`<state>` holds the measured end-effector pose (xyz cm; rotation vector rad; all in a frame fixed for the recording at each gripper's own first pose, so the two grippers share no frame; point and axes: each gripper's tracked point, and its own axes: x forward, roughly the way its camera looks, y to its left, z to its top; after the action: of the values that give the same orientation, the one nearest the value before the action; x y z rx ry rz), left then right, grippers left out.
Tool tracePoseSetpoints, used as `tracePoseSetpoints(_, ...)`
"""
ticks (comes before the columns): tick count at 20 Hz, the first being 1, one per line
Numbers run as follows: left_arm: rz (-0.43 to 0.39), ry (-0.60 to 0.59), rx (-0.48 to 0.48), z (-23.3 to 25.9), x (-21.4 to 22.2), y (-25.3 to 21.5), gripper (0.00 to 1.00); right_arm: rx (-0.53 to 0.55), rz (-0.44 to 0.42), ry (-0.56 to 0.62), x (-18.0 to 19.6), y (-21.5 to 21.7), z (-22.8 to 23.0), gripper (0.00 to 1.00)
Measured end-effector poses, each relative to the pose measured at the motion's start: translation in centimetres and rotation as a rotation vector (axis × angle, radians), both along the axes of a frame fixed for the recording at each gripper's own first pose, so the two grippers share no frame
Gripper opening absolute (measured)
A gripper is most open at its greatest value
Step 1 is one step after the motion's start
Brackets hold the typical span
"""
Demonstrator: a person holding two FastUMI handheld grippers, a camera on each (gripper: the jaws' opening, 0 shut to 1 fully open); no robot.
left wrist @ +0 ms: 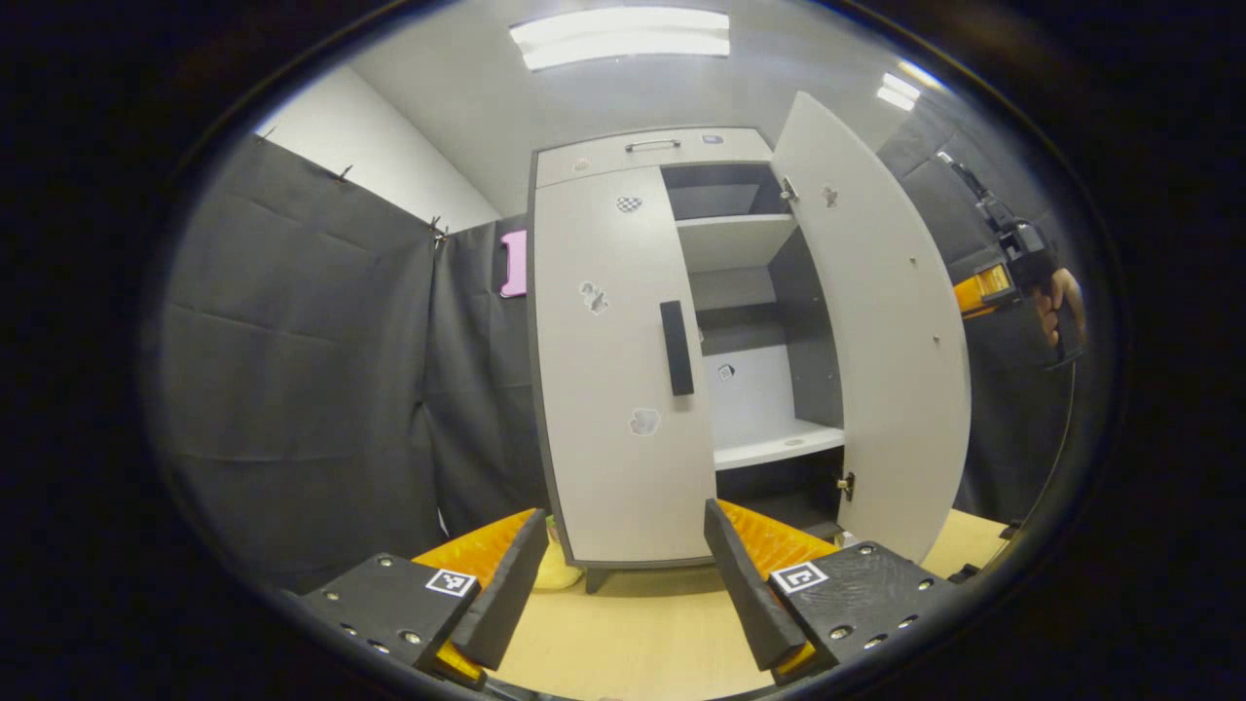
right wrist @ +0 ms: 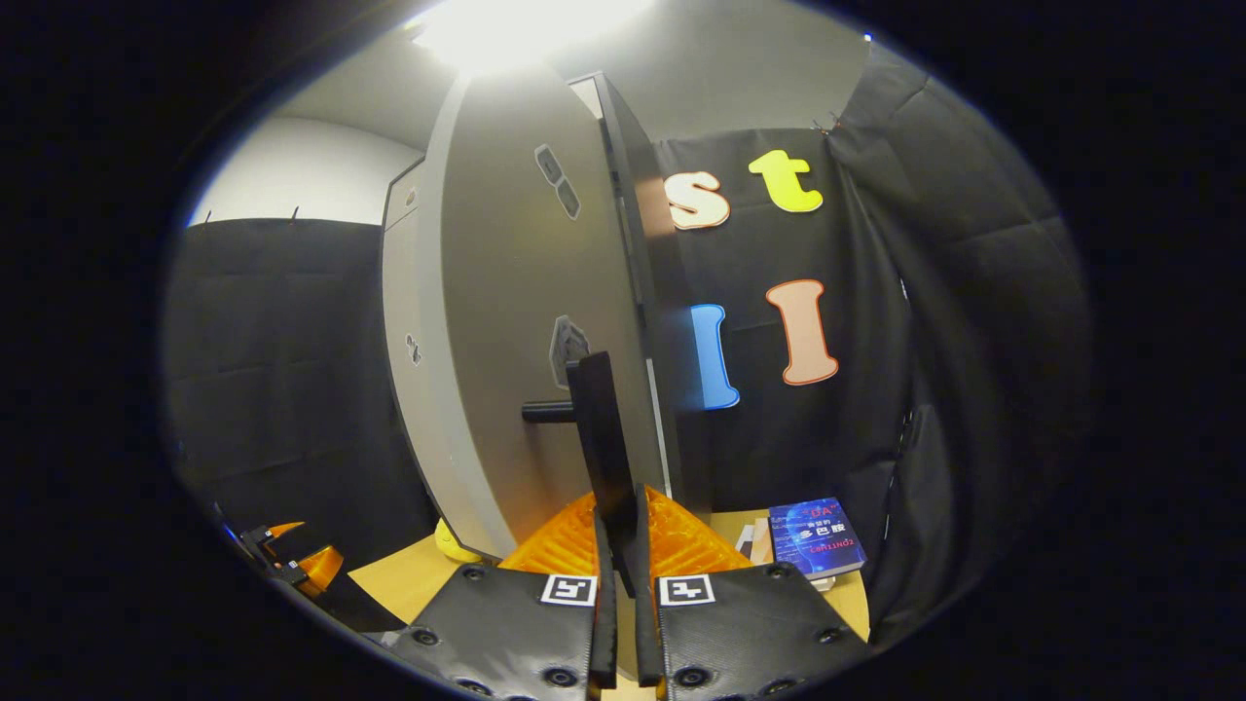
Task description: Open the right door of the double-door shoe cabinet with the right hand, and open the left door with the left hand.
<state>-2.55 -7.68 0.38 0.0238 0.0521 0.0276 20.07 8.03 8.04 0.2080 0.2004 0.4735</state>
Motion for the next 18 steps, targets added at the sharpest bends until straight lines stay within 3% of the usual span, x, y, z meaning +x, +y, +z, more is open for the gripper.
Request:
tracePoseSetpoints(4,0.01,0.001,-0.004,1.0,1.5,-0.5,0.94,-0.017,-0.05,-0.007,0.0,-0.7,0.0,0.09)
tracePoseSetpoints(9,-0.018,-0.012,-0.012,2.7,5.5,-1.2,0.95,-0.049,-0.089,-0.049,-0.1,-2.1,0.0,0.2)
tracePoseSetpoints(11,-0.042,-0.033,-0.006,3.6,8.0,-1.7,0.95,-0.041,-0.137,-0.054,-0.3,-2.8,0.1,0.33)
tracePoseSetpoints(14,-0.078,-0.062,-0.016,5.3,11.7,-2.7,0.95,-0.06,-0.261,-0.057,-0.1,-5.0,-0.3,0.98)
tracePoseSetpoints(15,-0.089,-0.069,-0.03,5.8,13.0,-3.0,0.95,-0.076,-0.307,-0.062,-0.1,-6.0,-0.3,0.92)
tracePoseSetpoints(18,-0.124,-0.088,-0.078,7.6,16.8,-3.9,0.94,-0.098,-0.421,-0.056,-0.6,-8.2,-0.7,0.97)
